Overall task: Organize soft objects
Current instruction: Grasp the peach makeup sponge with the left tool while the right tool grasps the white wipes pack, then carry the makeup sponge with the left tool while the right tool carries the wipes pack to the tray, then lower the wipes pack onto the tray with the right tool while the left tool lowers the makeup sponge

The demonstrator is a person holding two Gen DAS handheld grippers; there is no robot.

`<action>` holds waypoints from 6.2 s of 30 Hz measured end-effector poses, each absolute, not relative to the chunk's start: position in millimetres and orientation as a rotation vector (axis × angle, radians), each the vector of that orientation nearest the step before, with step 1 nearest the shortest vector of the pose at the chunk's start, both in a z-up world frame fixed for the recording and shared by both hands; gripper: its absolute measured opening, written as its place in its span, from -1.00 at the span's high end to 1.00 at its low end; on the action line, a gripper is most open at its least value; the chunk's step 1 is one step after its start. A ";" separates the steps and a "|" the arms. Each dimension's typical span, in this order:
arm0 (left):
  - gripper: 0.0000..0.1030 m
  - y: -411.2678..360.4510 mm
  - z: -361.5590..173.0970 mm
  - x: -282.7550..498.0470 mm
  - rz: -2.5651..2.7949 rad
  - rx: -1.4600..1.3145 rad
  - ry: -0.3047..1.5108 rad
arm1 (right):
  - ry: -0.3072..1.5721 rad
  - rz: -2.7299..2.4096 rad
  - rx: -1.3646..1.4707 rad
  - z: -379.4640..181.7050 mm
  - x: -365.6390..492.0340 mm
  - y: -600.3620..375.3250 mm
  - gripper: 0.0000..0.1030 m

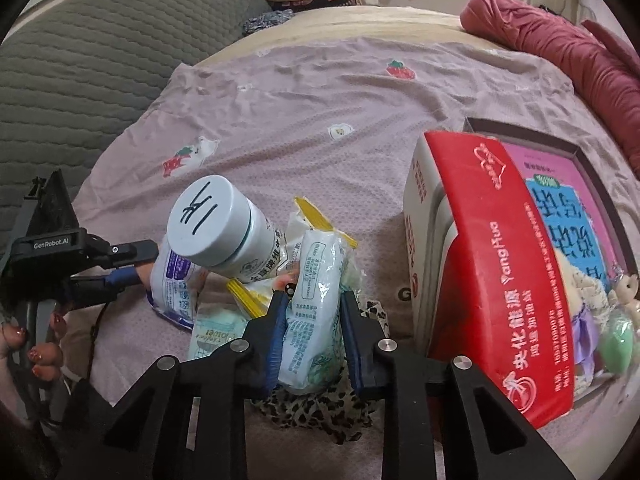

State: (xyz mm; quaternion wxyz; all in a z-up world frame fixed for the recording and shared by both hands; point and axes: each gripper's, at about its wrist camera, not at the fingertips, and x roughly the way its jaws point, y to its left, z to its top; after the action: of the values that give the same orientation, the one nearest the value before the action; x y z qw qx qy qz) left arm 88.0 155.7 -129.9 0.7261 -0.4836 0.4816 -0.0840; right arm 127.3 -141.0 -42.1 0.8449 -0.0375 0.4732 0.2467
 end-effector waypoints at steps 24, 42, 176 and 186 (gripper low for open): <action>0.30 132.8 -28.2 73.6 -0.234 -0.942 0.901 | 0.806 0.572 0.031 24.3 105.9 -187.0 0.58; 0.30 23.4 65.5 78.7 -0.297 -0.642 0.894 | 0.633 0.443 -0.001 87.3 84.1 -269.0 0.59; 0.26 -313.7 -66.1 189.4 -0.481 0.063 1.276 | 0.820 0.192 0.286 -16.5 144.1 -489.4 -0.04; 0.25 -314.5 -58.8 193.2 -0.460 0.072 1.255 | 0.800 0.167 0.225 -1.7 134.5 -489.9 -0.19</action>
State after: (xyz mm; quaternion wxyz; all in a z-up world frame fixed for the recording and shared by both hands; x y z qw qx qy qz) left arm 193.2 -314.5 -58.8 0.7843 0.0336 0.5816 -0.2132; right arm 134.4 -489.9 -1.7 0.9115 0.1093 0.3880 0.0813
